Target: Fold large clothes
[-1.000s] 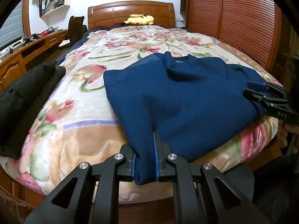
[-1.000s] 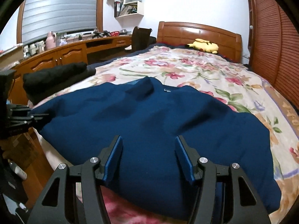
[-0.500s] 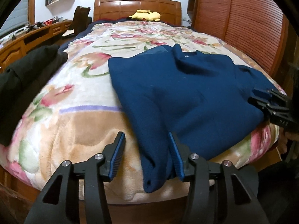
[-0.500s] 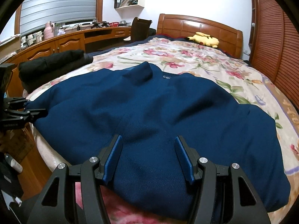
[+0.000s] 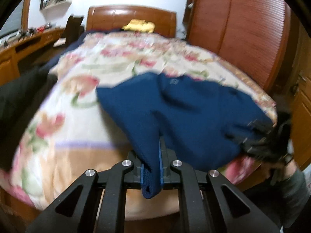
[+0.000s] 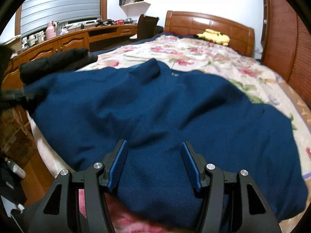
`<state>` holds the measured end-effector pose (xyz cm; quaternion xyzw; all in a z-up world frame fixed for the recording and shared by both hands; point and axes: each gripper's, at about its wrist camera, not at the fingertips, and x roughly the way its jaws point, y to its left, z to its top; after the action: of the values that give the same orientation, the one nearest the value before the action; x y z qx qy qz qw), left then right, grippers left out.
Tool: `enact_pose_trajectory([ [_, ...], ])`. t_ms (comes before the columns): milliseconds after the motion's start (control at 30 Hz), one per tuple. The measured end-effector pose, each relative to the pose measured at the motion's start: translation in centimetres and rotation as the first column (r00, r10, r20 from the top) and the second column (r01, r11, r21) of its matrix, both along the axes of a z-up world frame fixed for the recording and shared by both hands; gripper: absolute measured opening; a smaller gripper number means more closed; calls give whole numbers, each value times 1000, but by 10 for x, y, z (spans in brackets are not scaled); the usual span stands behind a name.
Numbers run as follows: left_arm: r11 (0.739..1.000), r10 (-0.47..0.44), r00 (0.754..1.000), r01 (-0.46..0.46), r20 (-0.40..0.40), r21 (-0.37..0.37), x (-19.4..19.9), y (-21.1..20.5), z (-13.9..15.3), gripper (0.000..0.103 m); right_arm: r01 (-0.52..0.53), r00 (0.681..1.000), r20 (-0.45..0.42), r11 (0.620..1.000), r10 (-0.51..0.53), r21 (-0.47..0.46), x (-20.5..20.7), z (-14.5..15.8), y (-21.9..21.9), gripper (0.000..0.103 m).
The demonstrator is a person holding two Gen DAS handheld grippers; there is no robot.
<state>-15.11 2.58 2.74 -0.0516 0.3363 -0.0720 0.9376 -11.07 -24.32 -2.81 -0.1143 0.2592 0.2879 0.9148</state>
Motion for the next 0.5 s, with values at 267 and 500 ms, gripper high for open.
enact_pose_trajectory([
  [267, 988, -122, 987, 112, 100, 105, 26, -75, 67, 11, 4, 1000, -13, 999, -3, 35, -1, 11, -14, 59],
  [500, 956, -250, 962, 226, 114, 186, 52, -150, 95, 10, 134, 990, 22, 987, -136, 87, -9, 29, -77, 59],
])
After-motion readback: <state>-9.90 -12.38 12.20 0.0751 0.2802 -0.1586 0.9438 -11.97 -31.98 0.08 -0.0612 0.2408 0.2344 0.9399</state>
